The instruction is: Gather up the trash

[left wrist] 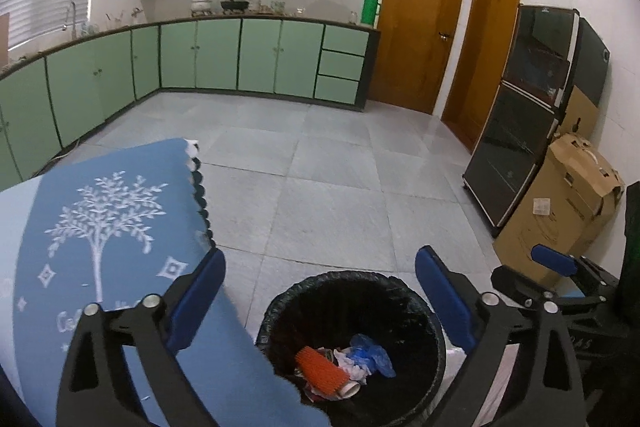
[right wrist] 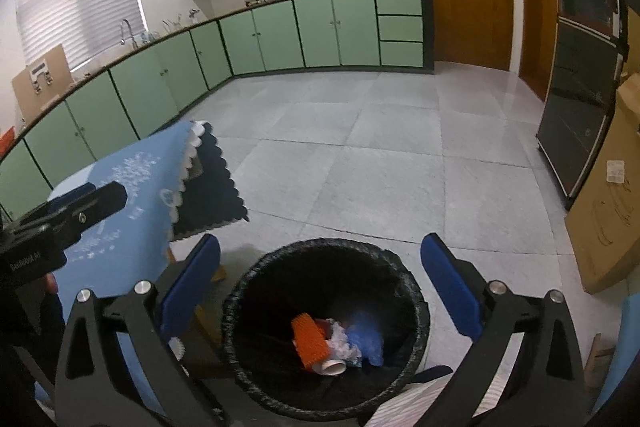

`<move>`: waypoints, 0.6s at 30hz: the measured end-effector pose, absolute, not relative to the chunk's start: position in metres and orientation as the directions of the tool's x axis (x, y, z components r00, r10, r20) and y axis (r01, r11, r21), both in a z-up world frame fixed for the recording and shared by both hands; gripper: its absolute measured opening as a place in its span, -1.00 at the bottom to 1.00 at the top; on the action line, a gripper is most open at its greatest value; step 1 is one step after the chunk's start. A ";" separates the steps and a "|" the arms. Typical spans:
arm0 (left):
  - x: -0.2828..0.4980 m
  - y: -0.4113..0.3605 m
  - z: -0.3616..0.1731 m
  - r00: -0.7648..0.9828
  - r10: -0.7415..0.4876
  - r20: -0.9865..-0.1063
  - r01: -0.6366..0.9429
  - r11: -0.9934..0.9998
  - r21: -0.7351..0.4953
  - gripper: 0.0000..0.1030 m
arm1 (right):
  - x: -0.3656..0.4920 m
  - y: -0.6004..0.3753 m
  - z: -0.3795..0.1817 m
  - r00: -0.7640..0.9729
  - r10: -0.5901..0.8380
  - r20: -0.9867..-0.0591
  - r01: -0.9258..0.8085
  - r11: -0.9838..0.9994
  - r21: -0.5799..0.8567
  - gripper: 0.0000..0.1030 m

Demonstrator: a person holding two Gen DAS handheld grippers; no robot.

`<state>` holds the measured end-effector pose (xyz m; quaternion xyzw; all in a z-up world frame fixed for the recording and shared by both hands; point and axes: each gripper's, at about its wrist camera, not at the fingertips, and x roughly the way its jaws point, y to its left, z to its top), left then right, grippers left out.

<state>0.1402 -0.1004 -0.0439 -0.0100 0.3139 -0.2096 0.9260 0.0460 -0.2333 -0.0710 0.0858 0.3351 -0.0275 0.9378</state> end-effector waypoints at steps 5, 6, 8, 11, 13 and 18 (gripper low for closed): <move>0.125 -0.086 -0.032 0.722 -0.381 -0.577 0.365 0.919 -0.149 0.88 | 0.037 -0.221 -0.054 0.780 0.028 -0.625 0.082 0.986 0.147 0.90; 0.122 -0.085 -0.030 0.724 -0.375 -0.578 0.363 0.921 -0.143 0.88 | 0.036 -0.218 -0.051 0.780 0.032 -0.625 0.077 0.986 0.146 0.90; 0.114 -0.082 -0.025 0.727 -0.365 -0.581 0.358 0.924 -0.131 0.88 | 0.031 -0.213 -0.044 0.784 0.044 -0.619 0.060 0.987 0.146 0.90; 0.102 -0.078 -0.019 0.736 -0.351 -0.579 0.352 0.929 -0.116 0.88 | 0.024 -0.208 -0.034 0.791 0.051 -0.610 0.045 0.989 0.141 0.90; 0.095 -0.073 -0.016 0.740 -0.339 -0.581 0.343 0.933 -0.106 0.88 | 0.019 -0.205 -0.029 0.793 0.058 -0.607 0.036 0.989 0.142 0.90; 0.077 -0.061 -0.006 0.756 -0.323 -0.569 0.327 0.940 -0.099 0.88 | 0.006 -0.195 -0.018 0.802 0.072 -0.593 0.005 0.992 0.127 0.90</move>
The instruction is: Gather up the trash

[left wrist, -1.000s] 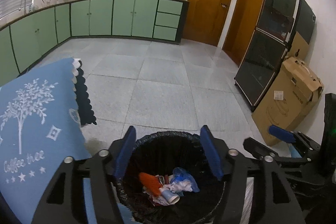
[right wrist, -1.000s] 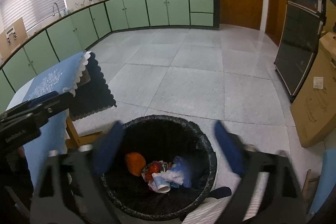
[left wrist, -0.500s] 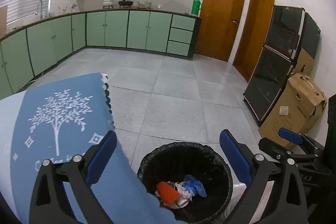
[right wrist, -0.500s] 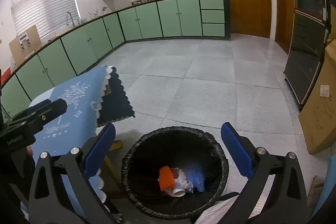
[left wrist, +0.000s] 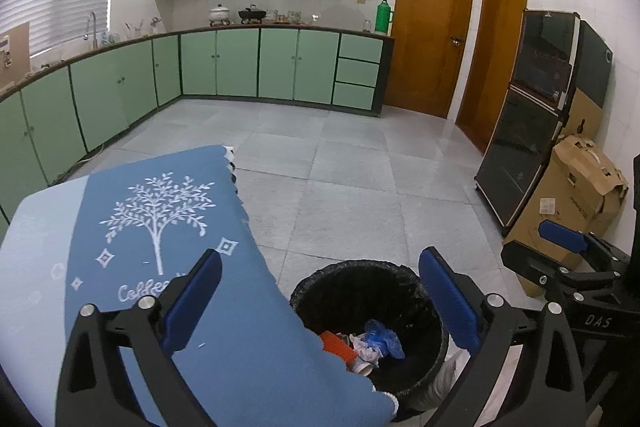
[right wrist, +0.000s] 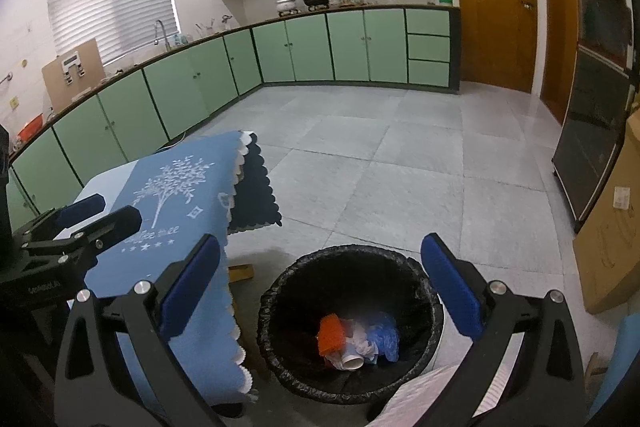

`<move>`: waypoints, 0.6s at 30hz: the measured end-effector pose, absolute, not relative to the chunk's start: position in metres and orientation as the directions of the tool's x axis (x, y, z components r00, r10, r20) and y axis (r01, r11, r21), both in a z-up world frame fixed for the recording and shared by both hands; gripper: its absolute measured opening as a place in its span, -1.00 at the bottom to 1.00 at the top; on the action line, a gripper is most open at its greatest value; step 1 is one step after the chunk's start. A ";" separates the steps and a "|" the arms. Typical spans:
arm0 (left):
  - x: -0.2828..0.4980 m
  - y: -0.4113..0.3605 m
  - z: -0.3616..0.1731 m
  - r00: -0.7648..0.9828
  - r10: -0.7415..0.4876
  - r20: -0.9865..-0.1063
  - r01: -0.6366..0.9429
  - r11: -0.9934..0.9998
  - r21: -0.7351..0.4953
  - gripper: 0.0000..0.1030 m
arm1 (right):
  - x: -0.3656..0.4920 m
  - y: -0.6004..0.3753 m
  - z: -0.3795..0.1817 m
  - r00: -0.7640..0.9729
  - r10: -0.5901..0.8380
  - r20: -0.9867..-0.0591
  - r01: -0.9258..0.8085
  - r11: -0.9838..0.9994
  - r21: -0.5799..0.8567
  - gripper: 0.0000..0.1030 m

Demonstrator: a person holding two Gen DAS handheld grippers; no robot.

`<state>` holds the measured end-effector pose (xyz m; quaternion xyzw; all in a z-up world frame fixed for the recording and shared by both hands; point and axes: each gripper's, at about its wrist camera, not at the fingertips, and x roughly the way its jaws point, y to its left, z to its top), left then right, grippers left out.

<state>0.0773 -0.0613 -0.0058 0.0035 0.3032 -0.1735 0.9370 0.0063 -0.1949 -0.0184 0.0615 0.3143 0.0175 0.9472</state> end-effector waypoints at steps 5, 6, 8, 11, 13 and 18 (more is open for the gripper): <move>0.064 -0.053 0.005 0.768 -0.313 -0.558 0.313 0.945 -0.100 0.88 | -0.006 -0.186 -0.008 0.809 0.085 -0.582 -0.016 0.992 0.123 0.90; 0.062 -0.052 0.007 0.770 -0.312 -0.556 0.310 0.945 -0.101 0.88 | -0.008 -0.185 -0.006 0.810 0.087 -0.580 -0.020 0.992 0.122 0.90; 0.057 -0.048 0.009 0.773 -0.313 -0.552 0.306 0.946 -0.107 0.88 | -0.012 -0.181 -0.003 0.814 0.089 -0.574 -0.027 0.993 0.116 0.90; 0.051 -0.047 0.013 0.780 -0.308 -0.545 0.305 0.947 -0.099 0.88 | -0.017 -0.176 0.002 0.817 0.096 -0.569 -0.038 0.993 0.114 0.90; 0.048 -0.046 0.015 0.784 -0.304 -0.541 0.305 0.948 -0.092 0.88 | -0.019 -0.175 0.004 0.816 0.098 -0.569 -0.040 0.993 0.113 0.90; 0.040 -0.044 0.018 0.787 -0.297 -0.540 0.299 0.950 -0.087 0.88 | -0.023 -0.169 0.007 0.817 0.102 -0.567 -0.046 0.993 0.112 0.90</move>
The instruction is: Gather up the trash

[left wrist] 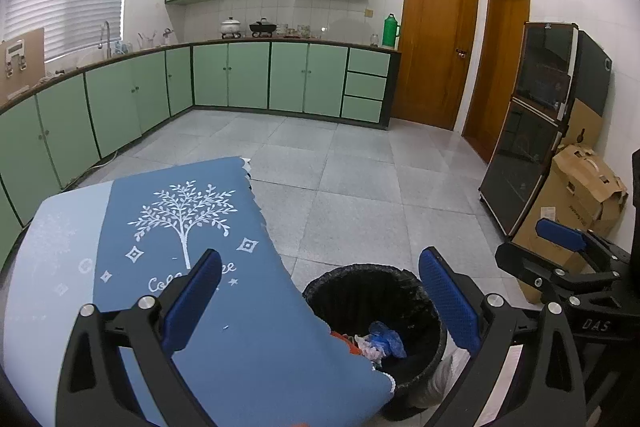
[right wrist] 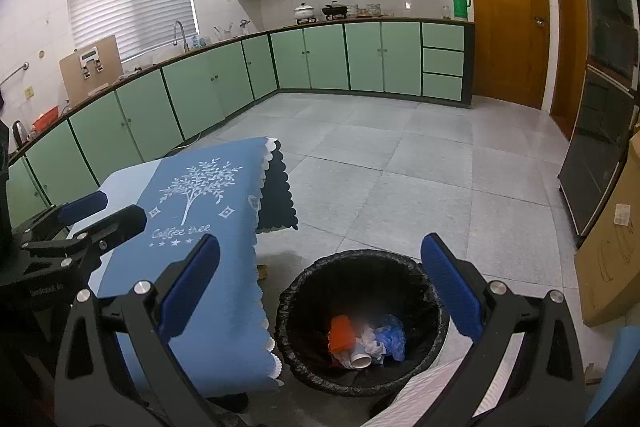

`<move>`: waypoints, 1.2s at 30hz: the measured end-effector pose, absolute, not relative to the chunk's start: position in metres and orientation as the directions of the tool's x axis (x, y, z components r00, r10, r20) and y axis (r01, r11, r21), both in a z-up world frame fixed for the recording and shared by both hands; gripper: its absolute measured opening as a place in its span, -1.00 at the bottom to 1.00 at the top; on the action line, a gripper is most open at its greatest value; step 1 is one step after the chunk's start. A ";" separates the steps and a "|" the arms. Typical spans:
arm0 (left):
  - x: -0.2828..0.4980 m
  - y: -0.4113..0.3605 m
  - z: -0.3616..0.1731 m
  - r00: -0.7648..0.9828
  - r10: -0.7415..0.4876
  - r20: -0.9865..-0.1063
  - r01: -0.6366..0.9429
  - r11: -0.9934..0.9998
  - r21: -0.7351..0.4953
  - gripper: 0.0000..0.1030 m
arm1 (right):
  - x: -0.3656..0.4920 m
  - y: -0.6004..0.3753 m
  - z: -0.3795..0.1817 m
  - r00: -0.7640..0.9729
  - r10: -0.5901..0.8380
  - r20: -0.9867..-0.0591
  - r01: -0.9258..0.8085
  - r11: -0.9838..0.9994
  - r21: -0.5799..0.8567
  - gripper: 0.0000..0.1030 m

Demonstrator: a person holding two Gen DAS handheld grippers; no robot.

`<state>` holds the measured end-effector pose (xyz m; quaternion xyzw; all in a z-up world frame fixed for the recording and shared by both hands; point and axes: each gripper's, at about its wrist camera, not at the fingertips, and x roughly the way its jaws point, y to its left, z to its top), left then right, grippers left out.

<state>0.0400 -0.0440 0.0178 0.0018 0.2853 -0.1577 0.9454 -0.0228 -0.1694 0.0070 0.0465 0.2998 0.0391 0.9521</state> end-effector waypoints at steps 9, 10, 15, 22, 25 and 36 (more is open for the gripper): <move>0.033 -0.039 0.021 0.798 -0.277 -0.536 0.281 0.957 -0.075 0.88 | -0.024 -0.167 0.005 0.815 0.098 -0.571 -0.045 0.993 0.105 0.90; 0.033 -0.039 0.021 0.798 -0.275 -0.536 0.280 0.957 -0.073 0.88 | -0.024 -0.167 0.004 0.815 0.098 -0.571 -0.045 0.993 0.106 0.90; 0.031 -0.038 0.021 0.800 -0.271 -0.535 0.279 0.958 -0.068 0.88 | -0.025 -0.166 0.004 0.815 0.100 -0.570 -0.047 0.993 0.106 0.90; 0.030 -0.039 0.021 0.801 -0.272 -0.533 0.282 0.957 -0.065 0.88 | -0.026 -0.167 0.005 0.816 0.102 -0.569 -0.049 0.993 0.108 0.90; 0.029 -0.040 0.020 0.800 -0.274 -0.533 0.284 0.957 -0.066 0.88 | -0.026 -0.167 0.006 0.815 0.104 -0.570 -0.052 0.993 0.107 0.90; 0.030 -0.041 0.020 0.799 -0.274 -0.535 0.282 0.957 -0.069 0.88 | -0.025 -0.164 0.005 0.815 0.107 -0.570 -0.057 0.993 0.106 0.90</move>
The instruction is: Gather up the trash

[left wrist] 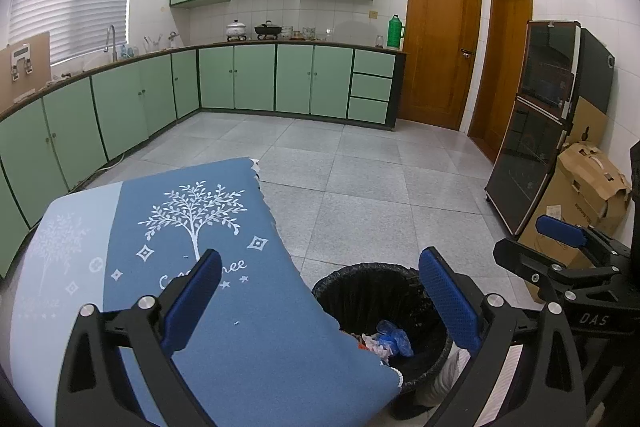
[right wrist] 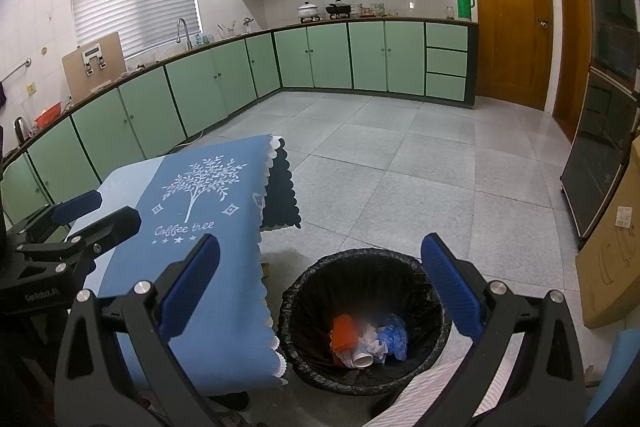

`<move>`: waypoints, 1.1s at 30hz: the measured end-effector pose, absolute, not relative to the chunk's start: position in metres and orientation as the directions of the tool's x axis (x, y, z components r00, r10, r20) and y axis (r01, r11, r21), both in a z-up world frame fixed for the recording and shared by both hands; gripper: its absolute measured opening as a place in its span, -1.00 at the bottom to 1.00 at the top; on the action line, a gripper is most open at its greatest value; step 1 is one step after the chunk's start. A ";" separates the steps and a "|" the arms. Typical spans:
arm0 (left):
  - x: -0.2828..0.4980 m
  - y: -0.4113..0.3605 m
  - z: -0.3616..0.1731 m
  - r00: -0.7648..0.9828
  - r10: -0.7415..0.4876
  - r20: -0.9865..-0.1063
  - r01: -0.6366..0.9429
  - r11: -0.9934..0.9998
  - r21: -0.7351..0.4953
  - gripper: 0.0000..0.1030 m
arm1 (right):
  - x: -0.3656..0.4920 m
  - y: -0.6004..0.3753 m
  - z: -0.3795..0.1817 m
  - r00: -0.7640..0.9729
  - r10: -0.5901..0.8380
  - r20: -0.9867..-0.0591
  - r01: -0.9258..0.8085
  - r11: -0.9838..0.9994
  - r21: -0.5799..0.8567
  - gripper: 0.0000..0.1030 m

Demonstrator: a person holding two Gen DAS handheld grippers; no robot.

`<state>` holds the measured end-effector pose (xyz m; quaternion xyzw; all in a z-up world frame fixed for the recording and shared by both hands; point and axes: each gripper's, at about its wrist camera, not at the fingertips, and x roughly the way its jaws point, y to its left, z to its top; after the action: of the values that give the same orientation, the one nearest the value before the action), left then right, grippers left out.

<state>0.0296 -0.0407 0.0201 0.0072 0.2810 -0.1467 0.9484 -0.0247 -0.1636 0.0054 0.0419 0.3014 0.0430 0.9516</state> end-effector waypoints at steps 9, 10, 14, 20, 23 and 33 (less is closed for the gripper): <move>0.029 -0.041 0.020 0.799 -0.273 -0.535 0.282 0.957 -0.068 0.88 | -0.025 -0.161 0.005 0.814 0.107 -0.571 -0.057 0.993 0.104 0.90; 0.029 -0.041 0.020 0.799 -0.274 -0.535 0.282 0.957 -0.069 0.88 | -0.025 -0.161 0.005 0.814 0.107 -0.572 -0.057 0.993 0.105 0.90; 0.029 -0.041 0.020 0.799 -0.271 -0.536 0.280 0.958 -0.067 0.88 | -0.025 -0.161 0.005 0.814 0.107 -0.571 -0.057 0.993 0.106 0.90; 0.030 -0.040 0.020 0.799 -0.273 -0.536 0.280 0.957 -0.069 0.88 | -0.024 -0.160 0.005 0.814 0.108 -0.571 -0.058 0.993 0.105 0.90; 0.030 -0.040 0.020 0.799 -0.272 -0.536 0.280 0.957 -0.069 0.88 | -0.024 -0.160 0.005 0.814 0.108 -0.571 -0.058 0.993 0.105 0.90; 0.031 -0.039 0.021 0.801 -0.270 -0.535 0.277 0.958 -0.069 0.88 | -0.023 -0.160 0.006 0.814 0.111 -0.571 -0.063 0.993 0.102 0.90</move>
<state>0.0306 -0.0386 0.0207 0.0061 0.2809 -0.1442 0.9488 -0.0231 -0.1600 0.0059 0.0391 0.3017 0.0457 0.9515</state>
